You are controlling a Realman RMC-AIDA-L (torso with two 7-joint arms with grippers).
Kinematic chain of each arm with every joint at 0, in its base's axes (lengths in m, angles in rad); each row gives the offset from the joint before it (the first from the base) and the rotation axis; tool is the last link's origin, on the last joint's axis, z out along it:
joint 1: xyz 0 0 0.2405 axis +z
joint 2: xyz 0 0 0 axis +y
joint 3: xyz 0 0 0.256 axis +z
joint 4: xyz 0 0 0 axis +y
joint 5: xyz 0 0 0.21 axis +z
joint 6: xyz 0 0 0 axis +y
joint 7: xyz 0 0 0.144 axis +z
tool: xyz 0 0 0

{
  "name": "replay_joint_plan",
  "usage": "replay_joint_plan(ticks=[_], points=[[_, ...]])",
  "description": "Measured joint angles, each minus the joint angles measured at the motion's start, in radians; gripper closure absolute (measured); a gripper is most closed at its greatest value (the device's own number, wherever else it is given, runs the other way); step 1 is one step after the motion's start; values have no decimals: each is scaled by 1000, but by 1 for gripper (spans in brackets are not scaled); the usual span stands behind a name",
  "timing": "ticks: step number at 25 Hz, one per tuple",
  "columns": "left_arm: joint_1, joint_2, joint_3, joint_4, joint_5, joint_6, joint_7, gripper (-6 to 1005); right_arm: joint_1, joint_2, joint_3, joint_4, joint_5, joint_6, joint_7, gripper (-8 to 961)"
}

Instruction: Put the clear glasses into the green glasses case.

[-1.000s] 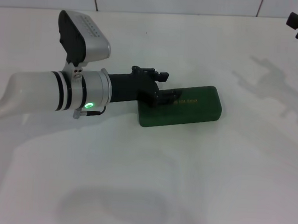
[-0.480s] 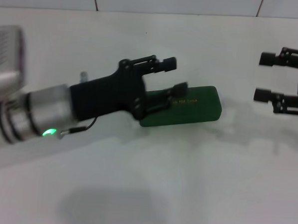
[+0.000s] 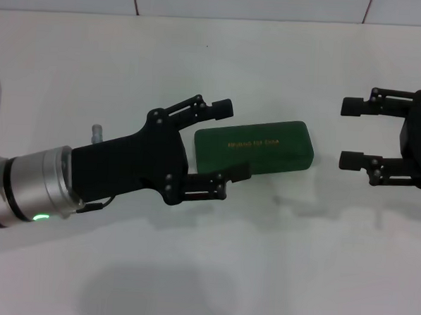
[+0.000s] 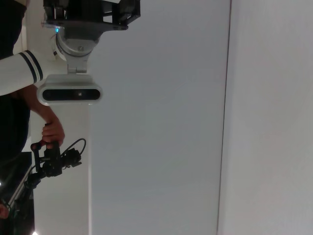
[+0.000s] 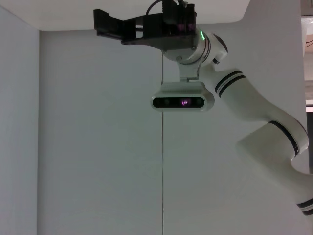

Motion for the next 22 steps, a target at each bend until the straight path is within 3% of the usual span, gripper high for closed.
replay_joint_plan(ticks=[8, 19, 22], points=[[13, -4, 0, -24, 11, 6, 35, 111, -5, 26, -3, 0, -6, 27, -3, 190], [42, 4, -4, -48, -6, 20, 65, 111, 6, 83, -6, -10, -53, 62, -39, 186], [47, 5, -1, -62, 4, 22, 65, 111, -1, 96, -9, -11, -56, 60, -83, 126]])
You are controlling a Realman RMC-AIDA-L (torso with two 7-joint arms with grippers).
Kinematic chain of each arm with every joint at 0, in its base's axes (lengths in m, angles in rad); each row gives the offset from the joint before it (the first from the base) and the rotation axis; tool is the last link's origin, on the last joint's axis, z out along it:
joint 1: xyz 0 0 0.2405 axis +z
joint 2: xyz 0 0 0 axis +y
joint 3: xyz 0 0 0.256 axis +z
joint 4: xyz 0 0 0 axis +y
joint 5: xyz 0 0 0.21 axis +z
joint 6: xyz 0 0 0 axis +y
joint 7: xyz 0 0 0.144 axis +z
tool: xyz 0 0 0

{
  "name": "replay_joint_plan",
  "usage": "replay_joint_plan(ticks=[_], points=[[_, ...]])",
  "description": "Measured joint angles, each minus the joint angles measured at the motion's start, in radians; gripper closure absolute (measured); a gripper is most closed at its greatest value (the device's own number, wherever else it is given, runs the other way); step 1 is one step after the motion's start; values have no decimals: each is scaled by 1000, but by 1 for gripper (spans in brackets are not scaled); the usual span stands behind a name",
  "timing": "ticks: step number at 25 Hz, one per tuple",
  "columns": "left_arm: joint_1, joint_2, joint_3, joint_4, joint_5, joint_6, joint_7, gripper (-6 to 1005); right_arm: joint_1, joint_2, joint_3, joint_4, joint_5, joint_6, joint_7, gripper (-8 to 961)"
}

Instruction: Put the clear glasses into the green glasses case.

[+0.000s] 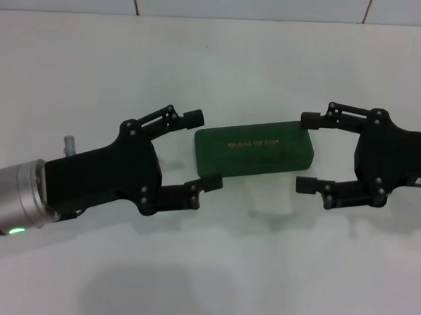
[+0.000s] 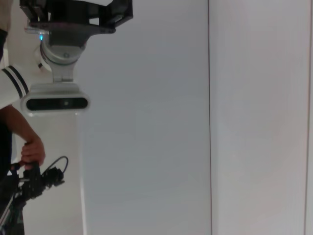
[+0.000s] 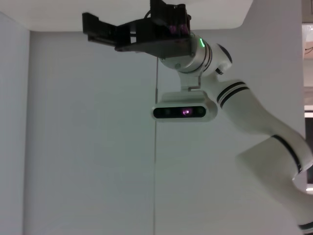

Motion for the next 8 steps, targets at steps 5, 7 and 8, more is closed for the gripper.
replay_joint_plan(ticks=[5, 7, 8], points=[[6, 0, 1, -9, 20, 42, 8, 111, 7, 1, -25, 2, 0, -2, -19, 67], [13, 0, 1, -12, 22, 78, 27, 111, 10, 1, -31, 0, -1, 0, -20, 67], [17, 0, 1, -12, 22, 91, 36, 111, 10, 1, -32, -1, -1, 1, -21, 67]])
